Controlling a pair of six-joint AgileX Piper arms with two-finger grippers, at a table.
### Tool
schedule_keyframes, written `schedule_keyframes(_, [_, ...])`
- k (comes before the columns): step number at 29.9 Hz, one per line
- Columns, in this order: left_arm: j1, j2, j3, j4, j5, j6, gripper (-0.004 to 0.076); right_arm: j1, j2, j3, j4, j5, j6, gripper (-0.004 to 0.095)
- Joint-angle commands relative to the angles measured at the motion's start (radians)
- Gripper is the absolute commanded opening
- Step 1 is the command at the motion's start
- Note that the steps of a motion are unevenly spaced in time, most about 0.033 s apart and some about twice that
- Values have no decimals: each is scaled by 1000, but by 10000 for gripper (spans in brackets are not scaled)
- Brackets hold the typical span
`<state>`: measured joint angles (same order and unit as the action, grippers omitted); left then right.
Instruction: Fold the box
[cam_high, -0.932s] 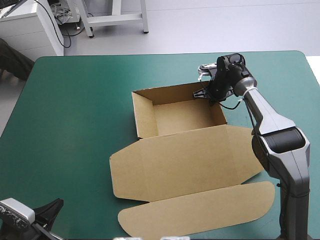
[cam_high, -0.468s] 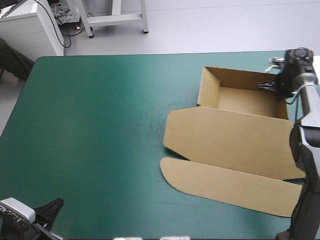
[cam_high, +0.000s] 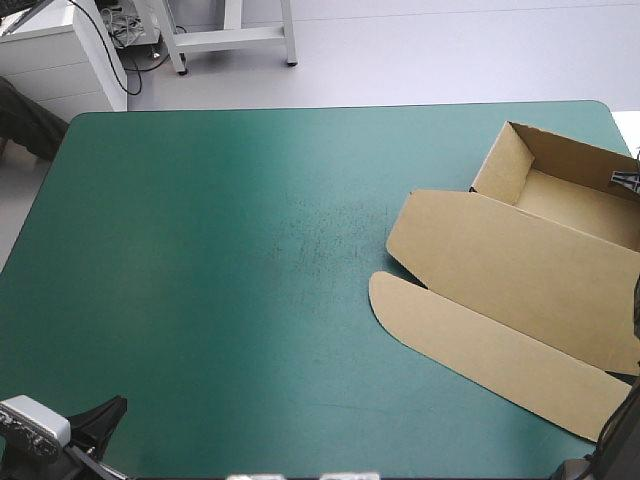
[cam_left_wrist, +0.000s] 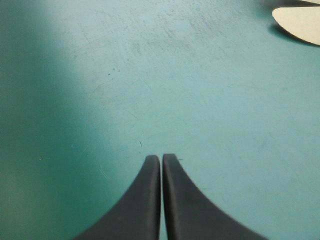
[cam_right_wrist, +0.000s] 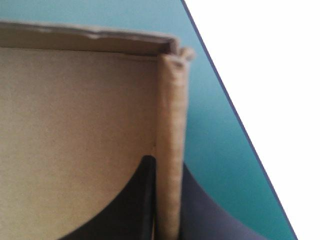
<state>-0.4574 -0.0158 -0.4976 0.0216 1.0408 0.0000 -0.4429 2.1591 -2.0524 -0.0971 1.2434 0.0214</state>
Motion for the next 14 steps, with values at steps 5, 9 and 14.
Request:
schedule_keyframes(5, [-3, -5, -24, 3, -65, -31, -8, -20, -73, -27, 92, 11, -63, 184])
schedule_keyframes(9, [-3, -5, -24, 3, -65, -29, -8, -24, -92, -27, 90, 11, -101, 369])
schedule_keyframes(14, [-3, -5, -24, 3, -65, -29, -8, -24, -167, -42, 21, 11, -105, 425])
